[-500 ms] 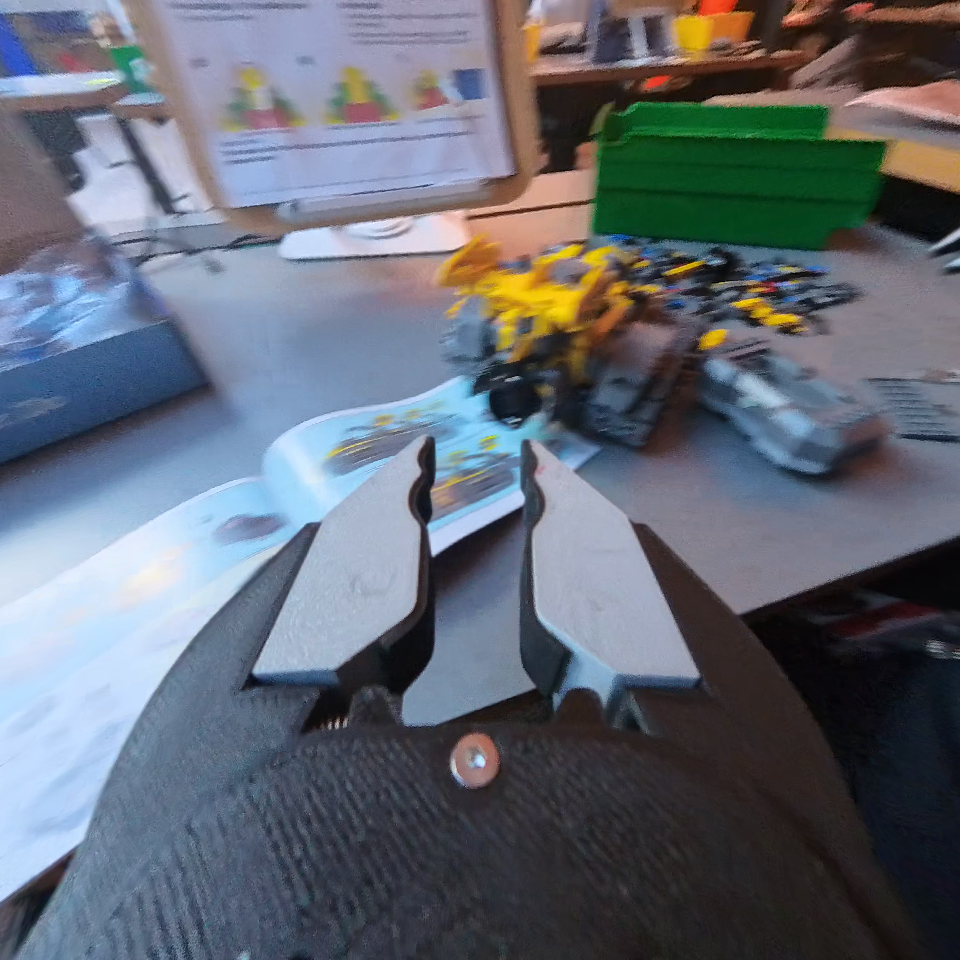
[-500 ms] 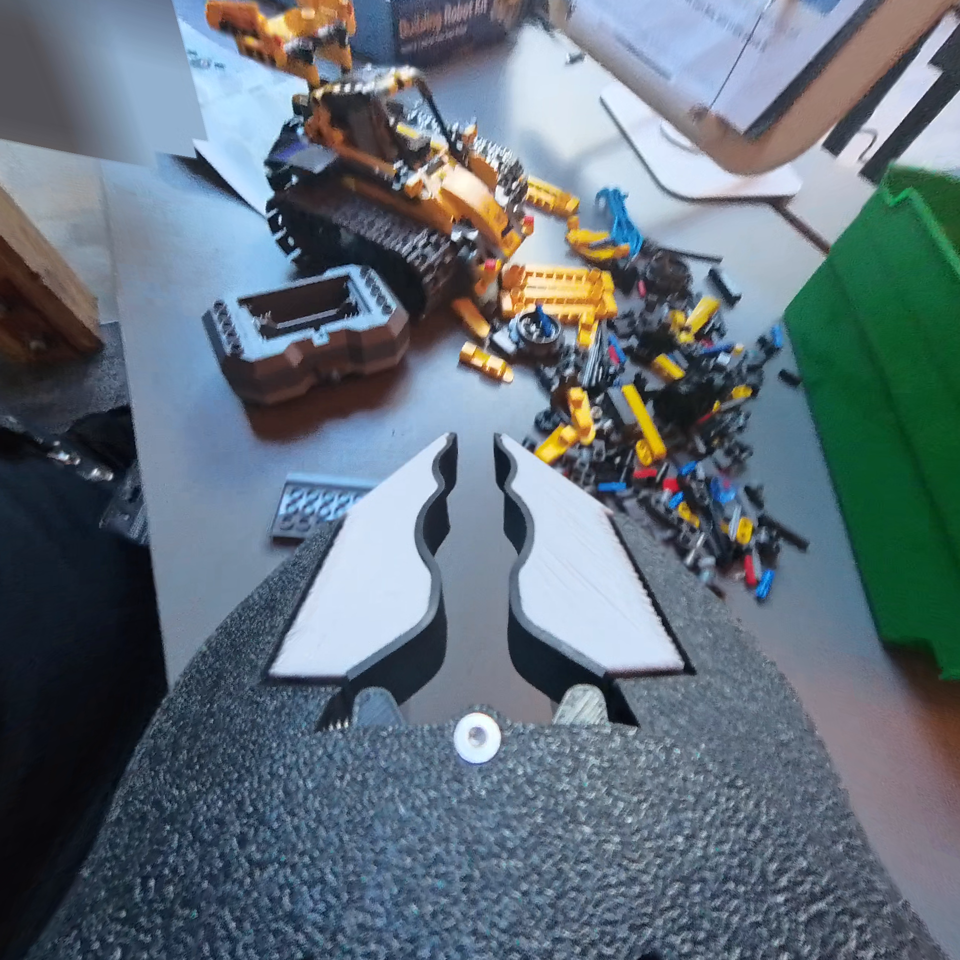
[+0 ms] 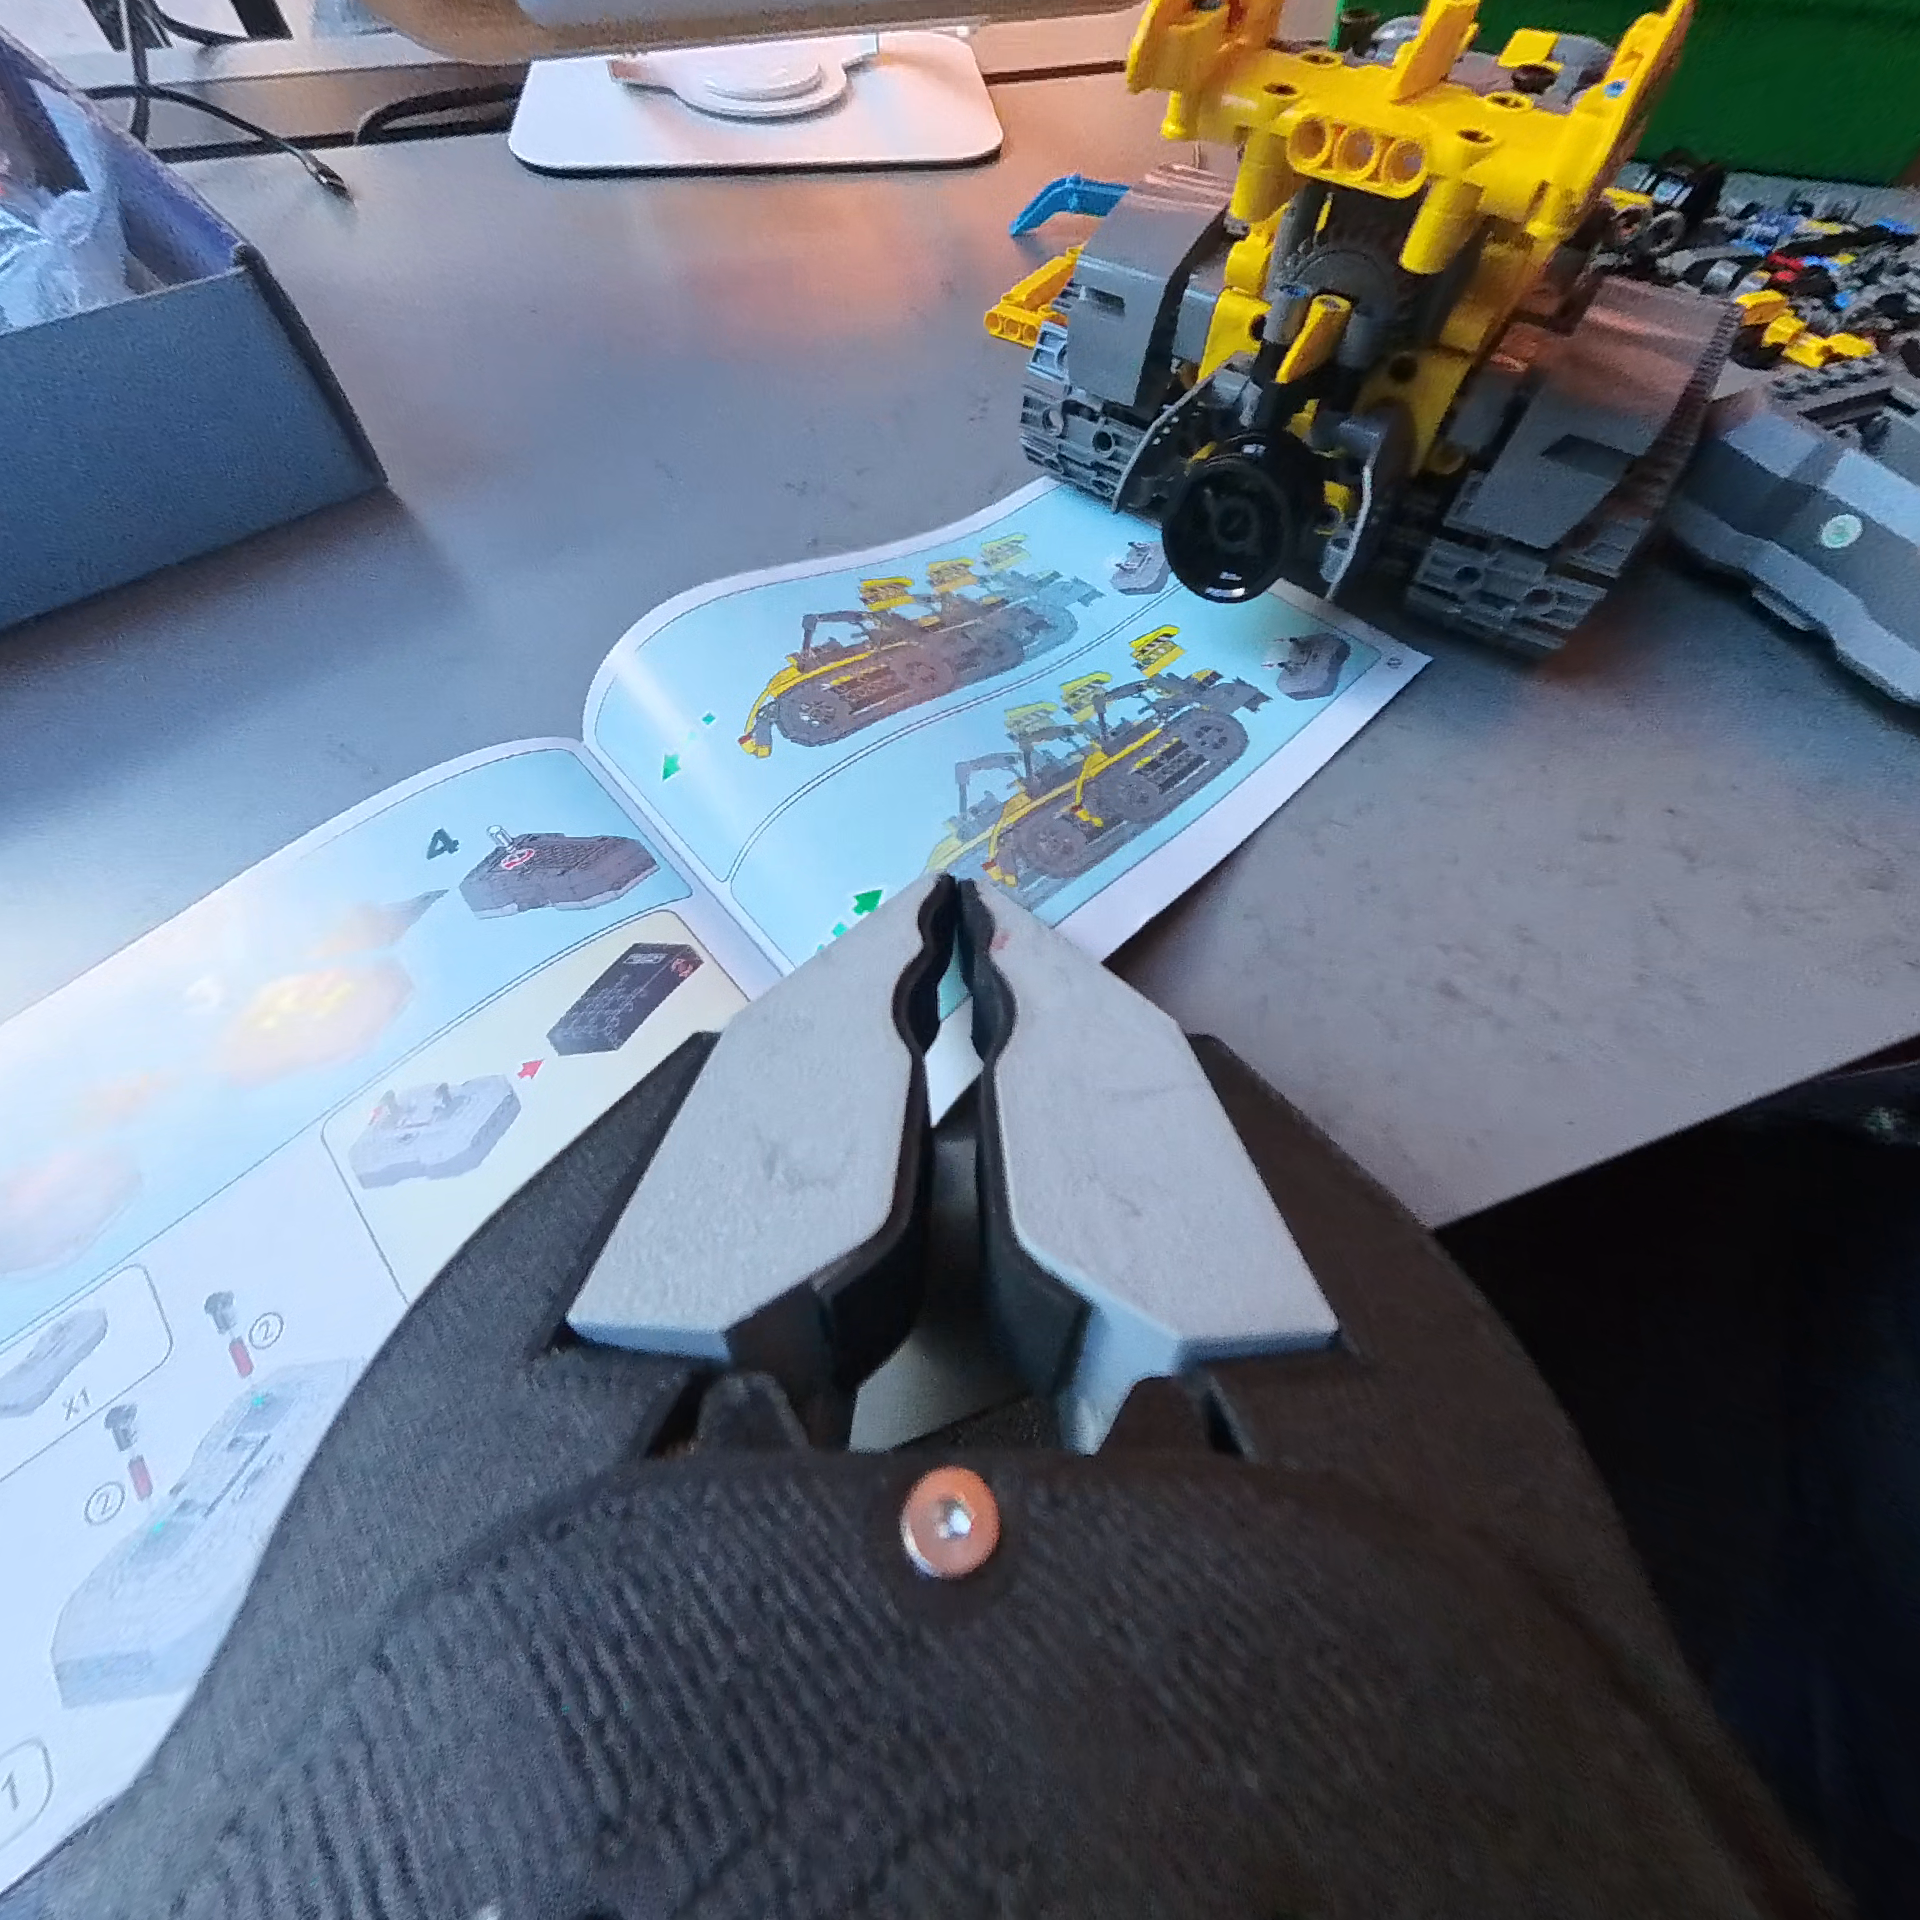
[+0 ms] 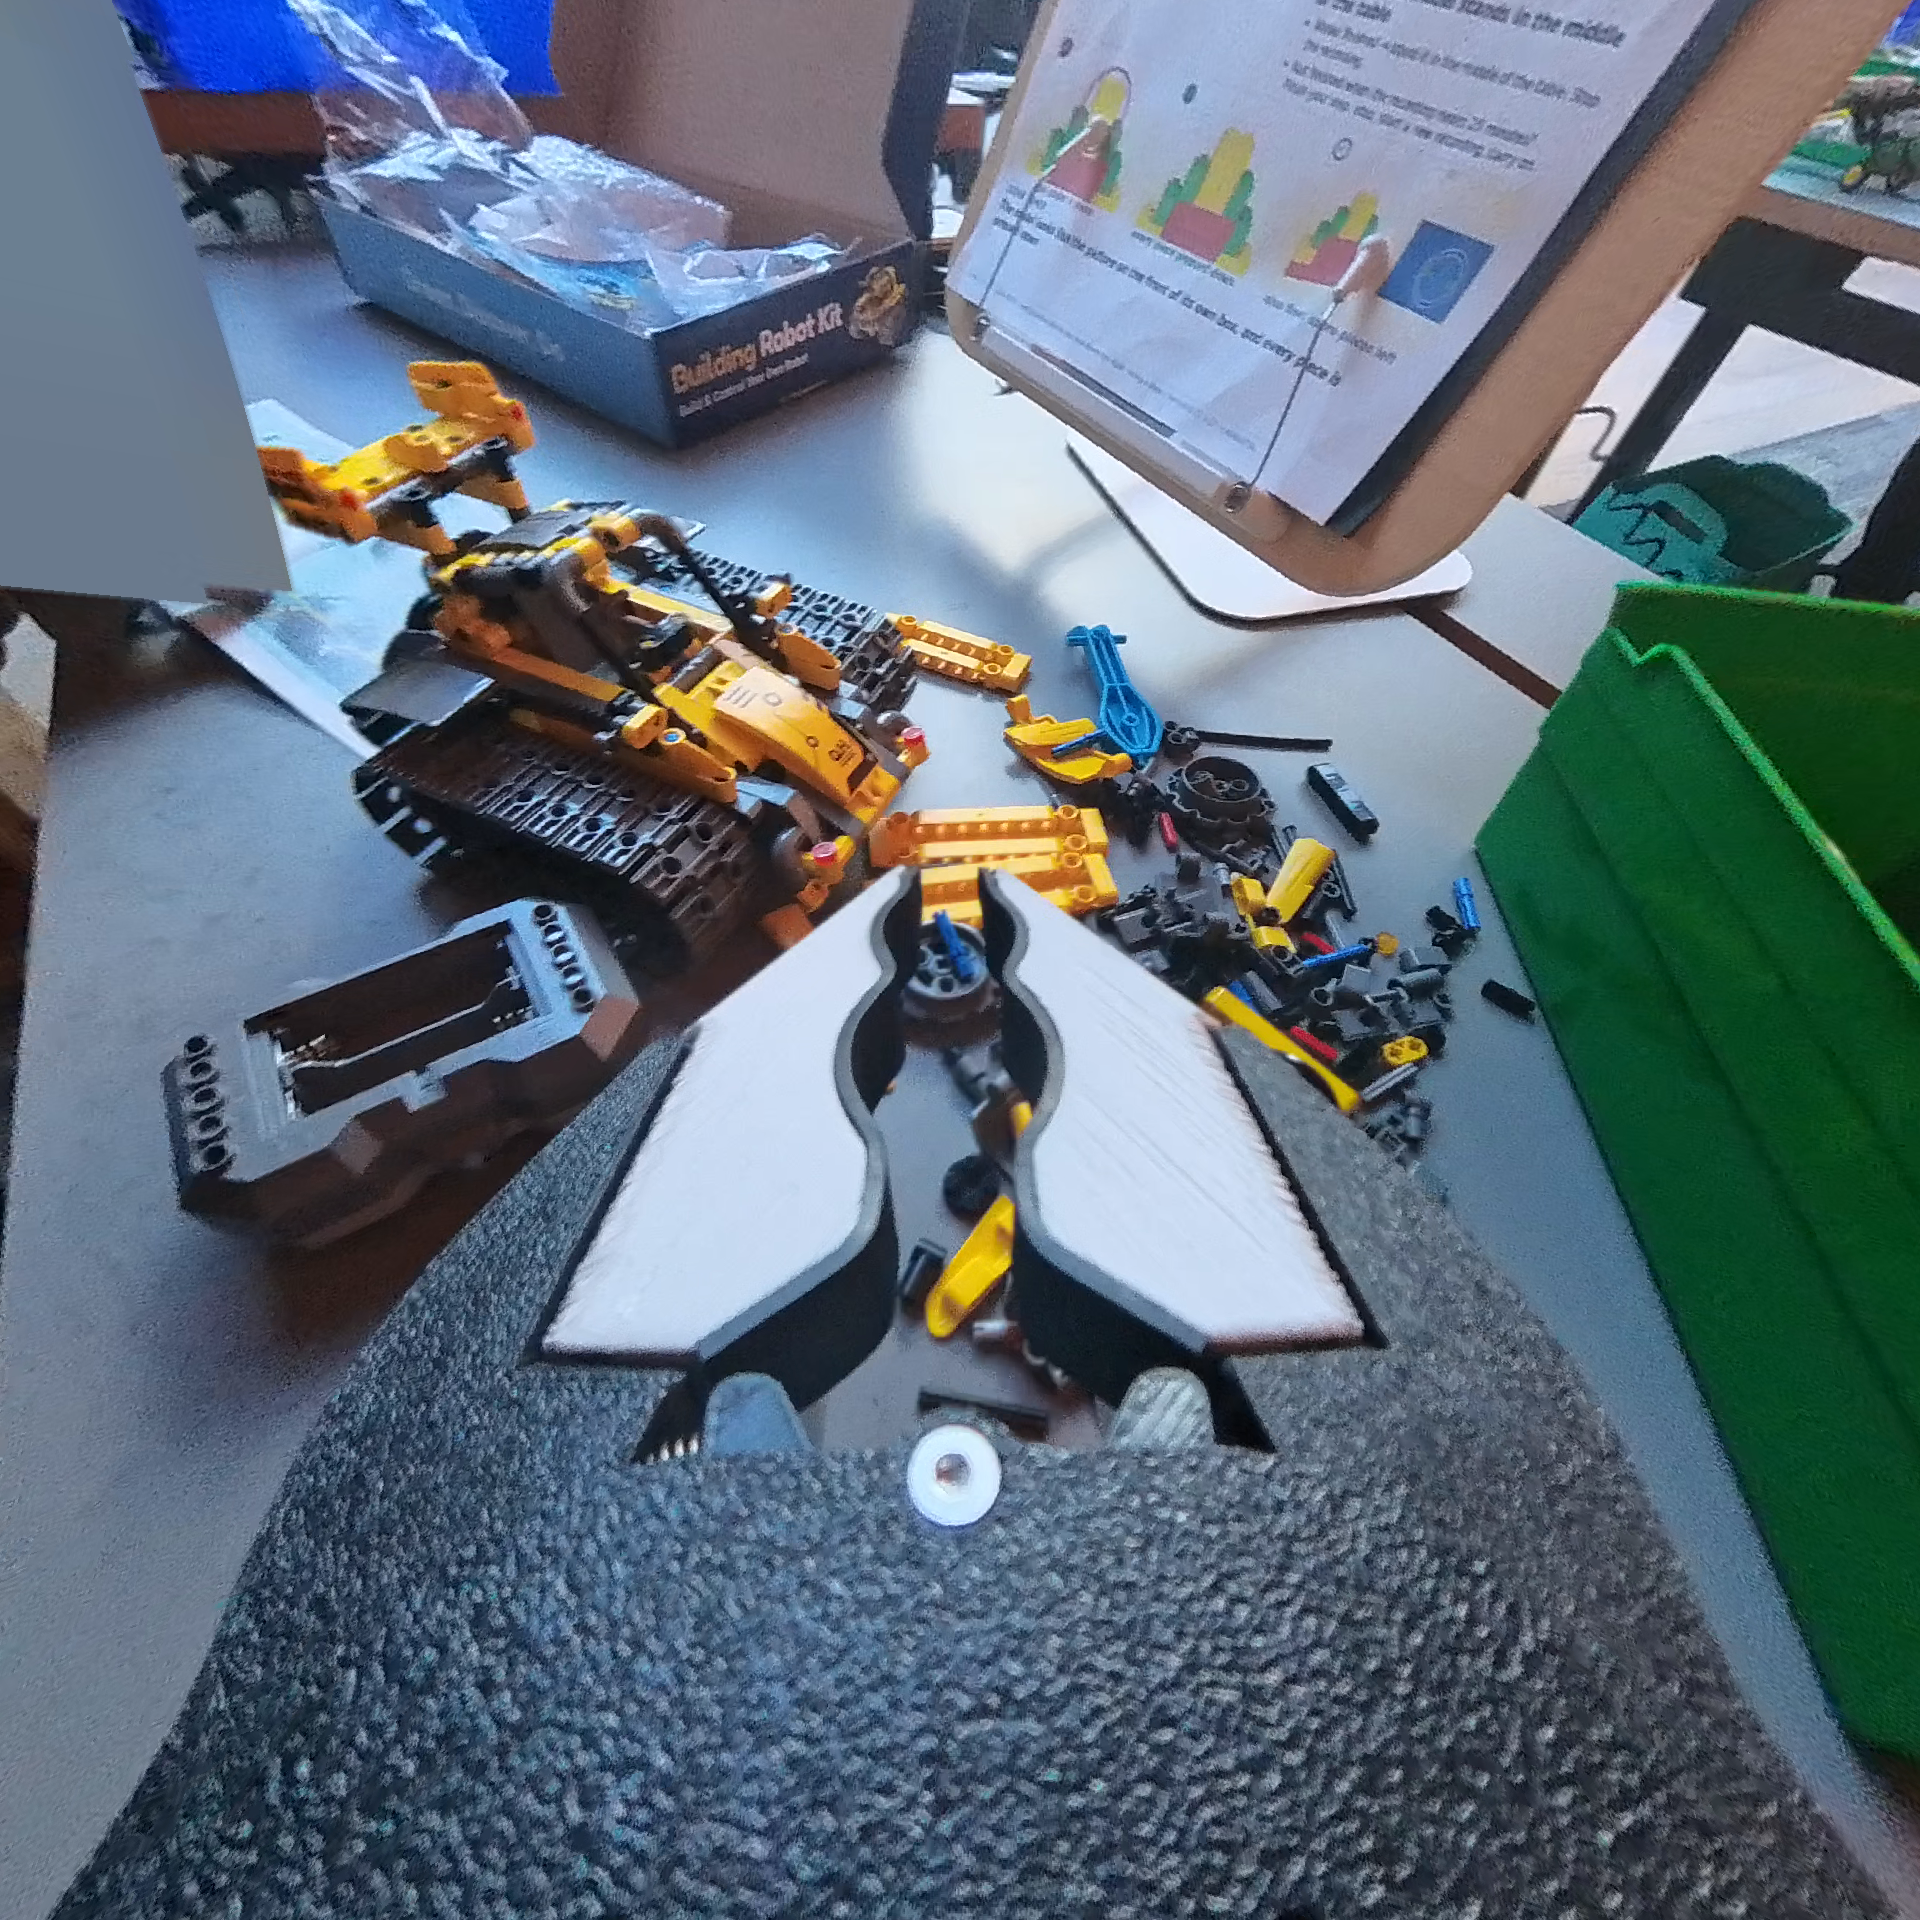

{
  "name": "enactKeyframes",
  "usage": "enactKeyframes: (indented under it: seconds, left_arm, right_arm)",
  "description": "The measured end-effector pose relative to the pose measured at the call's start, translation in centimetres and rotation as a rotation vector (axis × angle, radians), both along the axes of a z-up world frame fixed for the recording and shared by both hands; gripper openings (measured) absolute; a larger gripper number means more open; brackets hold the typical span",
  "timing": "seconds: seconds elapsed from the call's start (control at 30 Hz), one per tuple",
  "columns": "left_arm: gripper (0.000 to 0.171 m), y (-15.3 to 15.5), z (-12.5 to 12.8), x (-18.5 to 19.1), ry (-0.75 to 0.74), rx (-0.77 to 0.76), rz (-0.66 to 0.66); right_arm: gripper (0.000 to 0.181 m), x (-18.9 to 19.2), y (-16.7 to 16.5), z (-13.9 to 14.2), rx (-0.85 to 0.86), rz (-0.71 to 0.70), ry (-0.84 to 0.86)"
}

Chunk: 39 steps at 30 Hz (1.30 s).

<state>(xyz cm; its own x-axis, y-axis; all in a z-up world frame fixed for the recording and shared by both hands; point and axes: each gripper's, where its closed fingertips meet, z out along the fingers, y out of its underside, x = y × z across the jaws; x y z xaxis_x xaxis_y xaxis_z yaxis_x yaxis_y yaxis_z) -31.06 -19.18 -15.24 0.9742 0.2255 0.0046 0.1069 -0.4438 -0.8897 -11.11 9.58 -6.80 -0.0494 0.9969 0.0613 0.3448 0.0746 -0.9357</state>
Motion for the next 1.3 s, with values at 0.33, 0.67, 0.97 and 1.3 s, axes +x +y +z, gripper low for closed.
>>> enactKeyframes:
  seconds: [0.33,0.67,0.97,1.3]
  left_arm:
    - [0.0,0.0,0.5,-0.2,0.0,0.069,0.028]
    - [0.0,0.6,0.4,0.2,0.013,0.067,0.012]
    - [0.0,0.6,0.6,0.3,0.015,0.097,0.005]
    - [0.0,0.5,0.8,0.2,0.019,0.126,0.014]
  right_arm:
    - [0.013,-2.3,1.3,1.1,-0.069,0.0,0.092]
    - [0.014,-2.2,2.1,-0.1,-0.065,-0.03,0.072]
    - [0.014,-1.8,2.9,-1.0,-0.063,-0.083,0.058]
    - [0.014,-1.4,4.2,-2.0,-0.09,-0.13,0.045]
